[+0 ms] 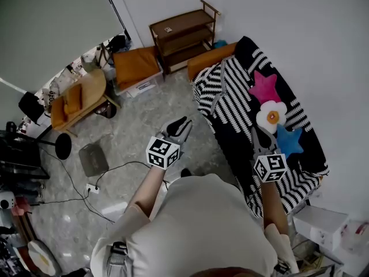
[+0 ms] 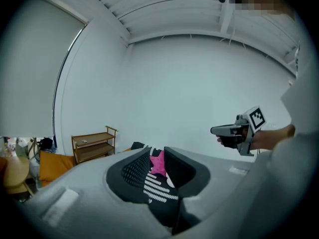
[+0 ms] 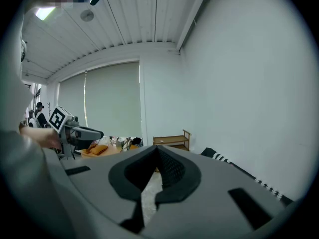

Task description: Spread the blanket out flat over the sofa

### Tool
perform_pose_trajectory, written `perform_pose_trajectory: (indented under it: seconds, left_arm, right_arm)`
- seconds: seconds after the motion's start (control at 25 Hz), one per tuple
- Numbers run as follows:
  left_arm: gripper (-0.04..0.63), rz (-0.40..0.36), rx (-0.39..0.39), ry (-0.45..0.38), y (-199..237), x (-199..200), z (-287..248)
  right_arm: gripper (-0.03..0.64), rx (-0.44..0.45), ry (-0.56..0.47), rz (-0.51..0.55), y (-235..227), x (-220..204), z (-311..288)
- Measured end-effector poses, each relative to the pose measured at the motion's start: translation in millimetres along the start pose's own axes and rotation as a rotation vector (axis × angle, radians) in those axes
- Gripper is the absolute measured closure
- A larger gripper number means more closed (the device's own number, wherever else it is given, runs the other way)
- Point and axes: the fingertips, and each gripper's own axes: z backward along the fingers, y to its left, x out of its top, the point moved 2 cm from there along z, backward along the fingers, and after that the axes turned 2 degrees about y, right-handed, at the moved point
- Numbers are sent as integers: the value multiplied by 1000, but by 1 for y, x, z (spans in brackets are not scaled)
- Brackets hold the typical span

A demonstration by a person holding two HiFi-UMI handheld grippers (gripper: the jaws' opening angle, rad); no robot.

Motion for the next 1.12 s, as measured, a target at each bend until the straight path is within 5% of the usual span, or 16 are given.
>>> perform_pose_trajectory:
  seconds: [0.36,1.12]
  left_arm:
    - [440,11,-11,7,18,-6,13]
    - [440,-1,-57,39,73,-26,50]
  right_arm:
    - [612,-5,18,-3,23,-3,-11]
    - [612,-68,38,-4,82,-10,-36]
